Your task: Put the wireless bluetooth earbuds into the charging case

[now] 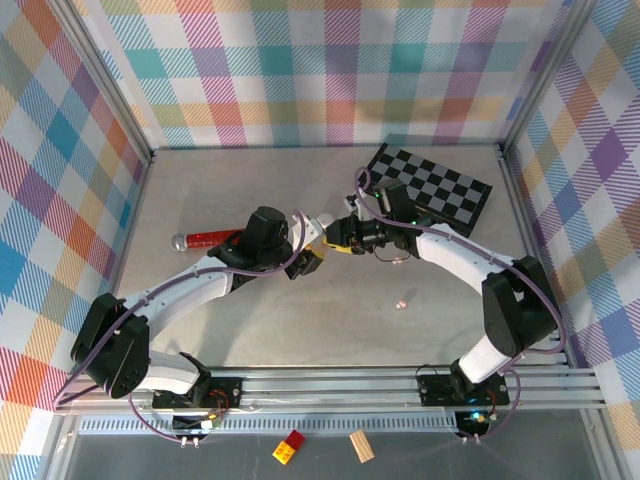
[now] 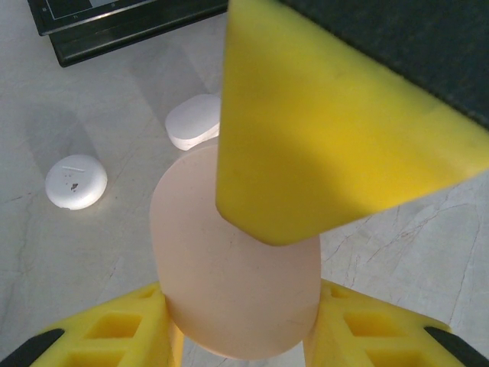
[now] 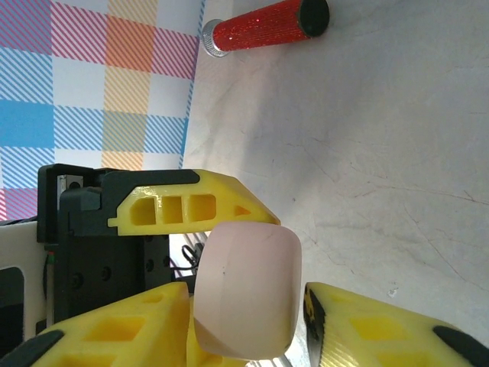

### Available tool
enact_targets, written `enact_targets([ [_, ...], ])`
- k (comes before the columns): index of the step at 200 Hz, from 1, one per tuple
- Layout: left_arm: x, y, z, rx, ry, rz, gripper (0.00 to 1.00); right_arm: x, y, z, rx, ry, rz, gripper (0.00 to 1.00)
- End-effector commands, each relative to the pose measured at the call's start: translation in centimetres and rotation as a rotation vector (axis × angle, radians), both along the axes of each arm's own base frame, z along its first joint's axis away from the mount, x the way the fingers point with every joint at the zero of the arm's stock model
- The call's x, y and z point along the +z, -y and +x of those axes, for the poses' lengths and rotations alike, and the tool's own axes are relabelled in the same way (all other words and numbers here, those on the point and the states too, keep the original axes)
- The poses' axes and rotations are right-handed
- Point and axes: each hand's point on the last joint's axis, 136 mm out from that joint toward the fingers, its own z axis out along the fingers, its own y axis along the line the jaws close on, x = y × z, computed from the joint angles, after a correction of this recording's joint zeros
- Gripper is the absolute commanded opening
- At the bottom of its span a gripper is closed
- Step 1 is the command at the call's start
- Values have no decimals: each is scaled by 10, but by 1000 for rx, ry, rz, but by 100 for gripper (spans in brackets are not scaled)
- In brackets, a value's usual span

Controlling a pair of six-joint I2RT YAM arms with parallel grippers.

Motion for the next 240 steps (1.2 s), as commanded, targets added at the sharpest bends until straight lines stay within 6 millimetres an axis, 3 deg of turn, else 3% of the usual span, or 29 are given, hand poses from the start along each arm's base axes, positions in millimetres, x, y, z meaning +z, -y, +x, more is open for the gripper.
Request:
enact_targets([
  [1,23,10,0,-33,52,-39,39,8,-6,0,25,4,27,36],
  [26,23,9,1,-25,56,-39,40,8,-6,1,21,-4,27,26],
  [57,25,8,4,-3,74,-55,42,17,-3,4,-2,33,26,22],
  [96,49,7,11,64,159,-182,53,46,13,13,-77,123,92,17],
  [138,79,11,11,66,268,-364,85,85,32,16,-139,165,270,16],
  [165,104,16,11,46,344,-505,96,103,41,16,-150,137,393,14],
  [202,122,12,17,44,446,-645,97,120,52,16,-159,104,544,13],
  [240,123,8,18,-18,506,-769,96,124,57,8,-152,65,588,12],
])
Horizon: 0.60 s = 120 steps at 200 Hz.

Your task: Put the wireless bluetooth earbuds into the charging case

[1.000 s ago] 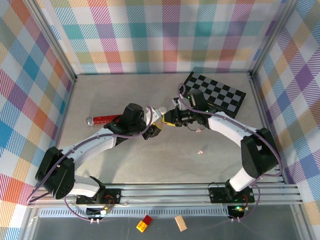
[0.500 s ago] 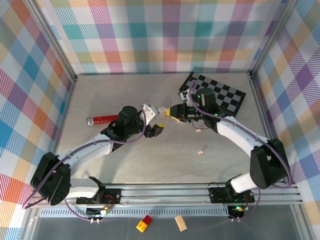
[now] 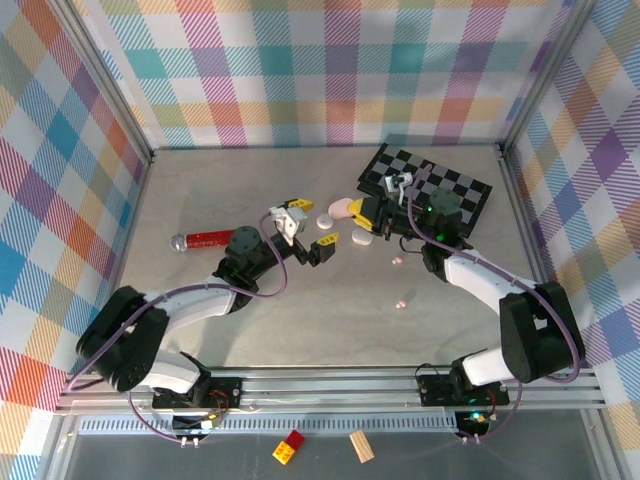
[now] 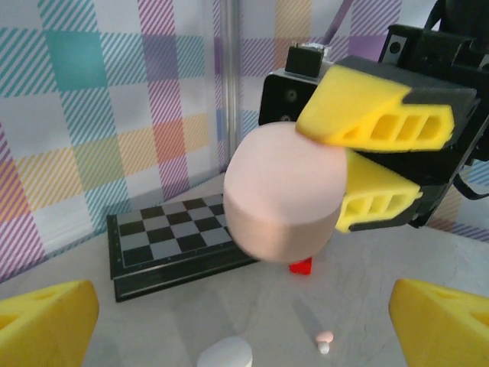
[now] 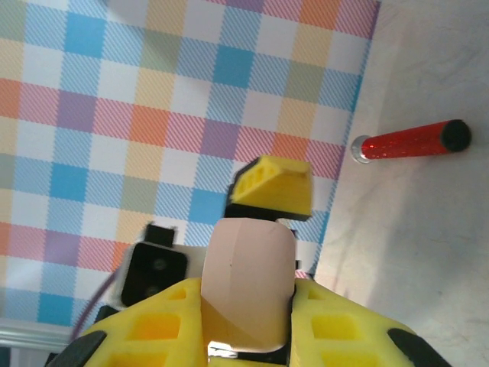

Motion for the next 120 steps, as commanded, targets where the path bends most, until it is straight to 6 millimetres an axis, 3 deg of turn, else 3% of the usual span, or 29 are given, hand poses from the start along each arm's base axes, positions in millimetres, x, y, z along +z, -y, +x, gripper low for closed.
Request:
enact_targets([
  [1,33,-4,-8,-72,134,-151,96,29,3,-12,45,53,90,12],
  [39,32,10,-9,-154,145,-134,93,38,5,-18,49,55,111,12],
  [70,40,16,-7,-181,166,-140,89,42,8,-12,18,46,165,11],
  [120,51,27,-7,-249,183,-151,75,41,8,-6,5,23,218,11],
])
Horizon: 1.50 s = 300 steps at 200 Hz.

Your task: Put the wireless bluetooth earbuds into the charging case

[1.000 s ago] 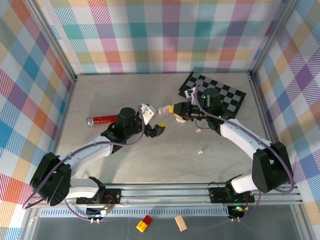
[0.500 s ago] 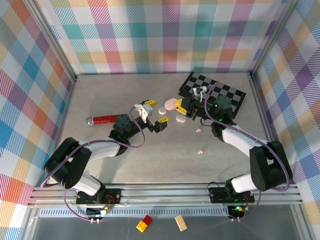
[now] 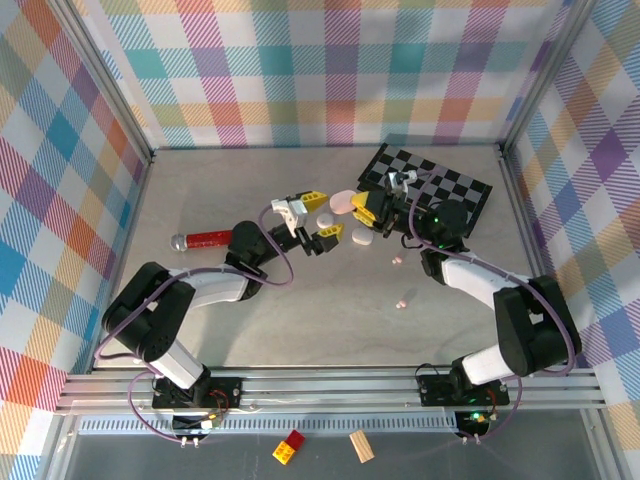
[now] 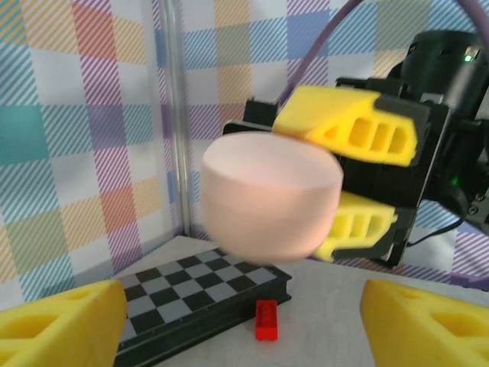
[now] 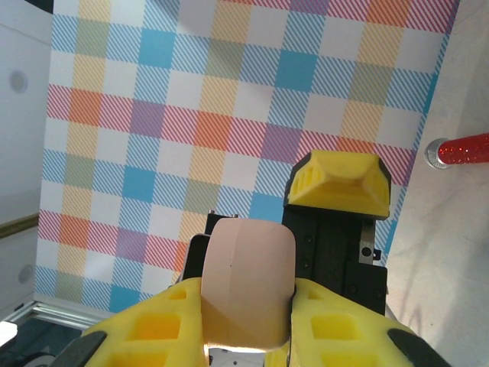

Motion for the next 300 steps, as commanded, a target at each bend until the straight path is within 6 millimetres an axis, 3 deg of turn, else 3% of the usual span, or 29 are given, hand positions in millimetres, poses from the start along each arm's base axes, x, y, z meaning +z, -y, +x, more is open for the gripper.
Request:
enact_targets([
  [1,21,5,-7,-64,68,-36,75,10,4,-1,-12,36,47,11],
  [63,29,17,-6,-106,86,-44,67,6,2,-1,3,30,31,12],
  [206,32,25,-7,-136,100,-44,45,3,0,1,14,16,43,12],
  [245,30,26,-7,-141,97,-40,51,8,1,2,15,24,60,12],
  [300,28,27,-7,-146,95,-35,51,10,1,2,15,28,62,12],
])
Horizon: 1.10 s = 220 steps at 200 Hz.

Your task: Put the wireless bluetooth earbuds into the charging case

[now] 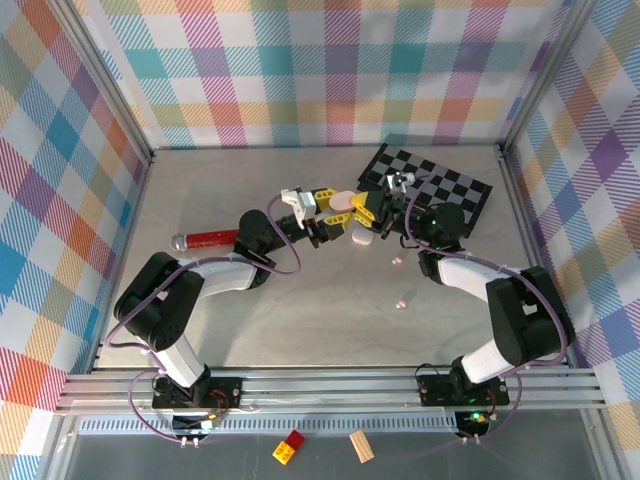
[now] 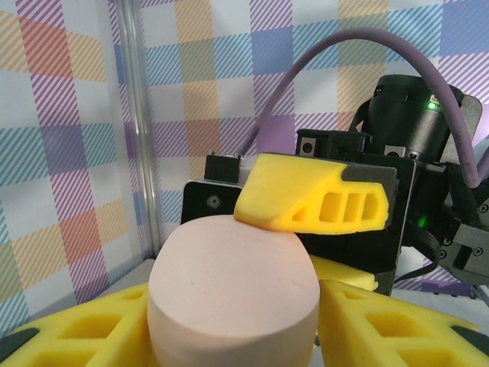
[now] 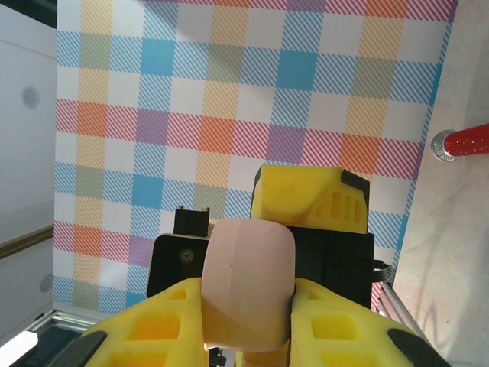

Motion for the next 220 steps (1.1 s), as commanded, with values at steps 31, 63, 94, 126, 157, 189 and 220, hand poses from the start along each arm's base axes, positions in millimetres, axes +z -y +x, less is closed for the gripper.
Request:
enact_targets([
  [31,12,4,-9,-39,61,-25,52,18,2,-3,-1,76,32,12],
  [63,12,4,-9,-41,61,-24,51,15,2,-3,0,68,30,12],
  [94,12,5,-10,-45,63,-23,51,17,2,-3,-3,69,35,12],
  [126,11,5,-10,-48,62,-22,51,17,3,-3,-3,70,36,12],
  [157,11,6,-10,-50,63,-22,49,14,3,-2,-4,61,33,12],
  [189,13,5,-11,-53,66,-24,42,10,2,-2,-1,51,24,12],
  [220,16,5,-12,-57,63,-29,44,2,1,1,-6,31,9,12],
])
